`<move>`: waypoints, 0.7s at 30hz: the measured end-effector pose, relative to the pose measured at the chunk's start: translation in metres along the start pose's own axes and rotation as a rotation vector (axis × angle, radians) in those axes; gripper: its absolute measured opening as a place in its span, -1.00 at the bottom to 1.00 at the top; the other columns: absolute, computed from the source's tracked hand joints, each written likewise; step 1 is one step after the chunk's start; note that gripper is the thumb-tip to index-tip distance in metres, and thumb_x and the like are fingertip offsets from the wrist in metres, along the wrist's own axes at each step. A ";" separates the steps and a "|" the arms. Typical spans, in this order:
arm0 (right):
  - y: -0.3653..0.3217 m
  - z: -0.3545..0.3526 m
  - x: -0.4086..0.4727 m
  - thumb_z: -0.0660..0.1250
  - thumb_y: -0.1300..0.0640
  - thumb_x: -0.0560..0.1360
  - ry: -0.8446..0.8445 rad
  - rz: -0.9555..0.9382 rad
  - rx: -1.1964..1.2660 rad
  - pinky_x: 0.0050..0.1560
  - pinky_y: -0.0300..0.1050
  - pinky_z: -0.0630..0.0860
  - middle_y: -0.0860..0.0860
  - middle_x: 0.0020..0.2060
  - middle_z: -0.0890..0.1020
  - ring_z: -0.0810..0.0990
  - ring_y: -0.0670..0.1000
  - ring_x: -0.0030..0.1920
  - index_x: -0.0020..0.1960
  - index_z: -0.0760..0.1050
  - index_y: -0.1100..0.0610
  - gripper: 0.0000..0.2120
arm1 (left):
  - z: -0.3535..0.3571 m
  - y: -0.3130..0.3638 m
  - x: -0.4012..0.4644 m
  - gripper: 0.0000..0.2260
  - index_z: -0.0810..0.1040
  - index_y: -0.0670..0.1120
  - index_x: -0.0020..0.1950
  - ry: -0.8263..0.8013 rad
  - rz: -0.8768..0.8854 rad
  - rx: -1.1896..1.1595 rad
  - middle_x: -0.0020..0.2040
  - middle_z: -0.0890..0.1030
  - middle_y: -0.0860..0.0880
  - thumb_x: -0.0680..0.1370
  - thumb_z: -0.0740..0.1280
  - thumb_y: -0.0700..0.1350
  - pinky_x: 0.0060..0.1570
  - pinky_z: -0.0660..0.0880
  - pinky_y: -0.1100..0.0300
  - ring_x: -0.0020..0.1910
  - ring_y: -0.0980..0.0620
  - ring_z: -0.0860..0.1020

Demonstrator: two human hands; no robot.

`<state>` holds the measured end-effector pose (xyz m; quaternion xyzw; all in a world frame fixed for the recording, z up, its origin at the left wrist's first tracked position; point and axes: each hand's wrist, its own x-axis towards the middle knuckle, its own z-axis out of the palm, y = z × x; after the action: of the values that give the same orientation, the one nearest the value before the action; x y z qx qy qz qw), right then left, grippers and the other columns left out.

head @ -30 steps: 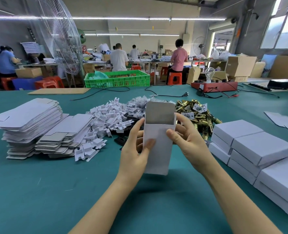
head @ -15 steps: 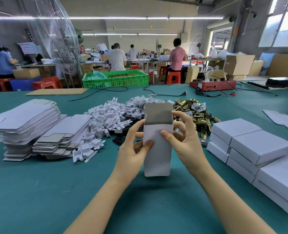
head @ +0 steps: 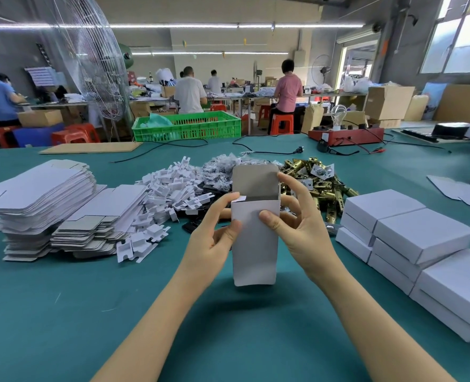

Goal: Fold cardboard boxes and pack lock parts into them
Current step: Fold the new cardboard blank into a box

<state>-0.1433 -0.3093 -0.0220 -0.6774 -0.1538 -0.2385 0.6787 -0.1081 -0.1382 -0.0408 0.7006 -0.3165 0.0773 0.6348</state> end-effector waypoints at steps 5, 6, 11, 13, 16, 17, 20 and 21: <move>0.003 0.004 -0.002 0.43 0.09 0.44 0.014 0.002 -0.002 -0.10 -0.16 0.60 -0.08 0.04 0.65 0.67 0.02 -0.06 0.27 0.36 -0.24 -0.51 | 0.001 0.000 -0.001 -0.73 0.45 0.22 0.25 0.073 -0.011 0.007 -0.08 0.59 0.16 0.55 0.24 0.05 -0.28 0.45 0.33 -0.32 0.17 0.49; 0.003 0.004 -0.003 0.43 0.13 0.46 0.029 -0.007 0.000 -0.10 -0.15 0.60 -0.06 0.05 0.65 0.67 0.02 -0.06 0.24 0.36 -0.22 -0.54 | 0.002 0.001 -0.001 -0.73 0.45 0.24 0.24 0.084 -0.005 0.024 -0.08 0.58 0.19 0.55 0.23 0.05 -0.28 0.45 0.32 -0.33 0.15 0.47; 0.004 0.010 -0.004 0.43 0.17 0.46 0.079 -0.056 -0.011 -0.10 0.00 0.60 0.00 0.05 0.63 0.65 0.06 -0.09 0.08 0.40 -0.17 -0.66 | 0.004 0.002 -0.001 -0.73 0.44 0.23 0.23 0.127 0.018 0.051 -0.04 0.57 0.29 0.54 0.23 0.03 -0.29 0.46 0.33 -0.34 0.21 0.47; 0.004 0.012 -0.005 0.42 0.17 0.47 0.079 -0.066 -0.013 -0.10 0.04 0.59 -0.01 0.05 0.64 0.64 0.07 -0.10 0.07 0.41 -0.15 -0.68 | 0.004 0.003 -0.001 -0.73 0.44 0.23 0.23 0.133 0.016 0.043 -0.05 0.57 0.28 0.54 0.23 0.03 -0.30 0.48 0.31 -0.32 0.21 0.49; 0.003 0.012 -0.006 0.42 0.13 0.46 0.085 -0.072 -0.032 -0.12 0.11 0.59 0.00 0.07 0.63 0.64 0.12 -0.10 0.09 0.43 -0.12 -0.71 | 0.004 0.004 -0.001 -0.74 0.44 0.24 0.22 0.131 0.004 0.021 -0.06 0.58 0.25 0.54 0.24 0.03 -0.31 0.48 0.31 -0.31 0.20 0.52; 0.003 0.012 -0.006 0.42 0.12 0.46 0.085 -0.071 -0.037 -0.12 0.14 0.59 0.00 0.07 0.63 0.64 0.13 -0.10 0.09 0.44 -0.12 -0.72 | 0.004 0.004 -0.001 -0.74 0.44 0.24 0.22 0.131 0.000 0.013 -0.06 0.58 0.24 0.54 0.24 0.03 -0.31 0.48 0.32 -0.31 0.20 0.52; 0.003 0.011 -0.006 0.42 0.09 0.46 0.082 -0.064 -0.052 -0.14 0.25 0.55 0.00 0.02 0.63 0.62 0.22 -0.11 0.06 0.46 -0.16 -0.75 | 0.003 0.005 -0.001 -0.74 0.44 0.24 0.22 0.134 0.002 0.013 -0.07 0.58 0.24 0.54 0.25 0.02 -0.32 0.48 0.32 -0.31 0.20 0.52; 0.003 0.010 -0.005 0.42 0.08 0.47 0.082 -0.060 -0.064 -0.16 0.26 0.54 -0.02 -0.01 0.63 0.61 0.24 -0.12 0.04 0.46 -0.18 -0.76 | 0.004 0.005 -0.001 -0.74 0.44 0.25 0.22 0.132 0.003 0.018 -0.06 0.59 0.25 0.54 0.25 0.02 -0.32 0.48 0.31 -0.31 0.19 0.52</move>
<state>-0.1452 -0.2985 -0.0268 -0.6834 -0.1387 -0.2911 0.6550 -0.1129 -0.1411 -0.0376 0.6993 -0.2743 0.1270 0.6478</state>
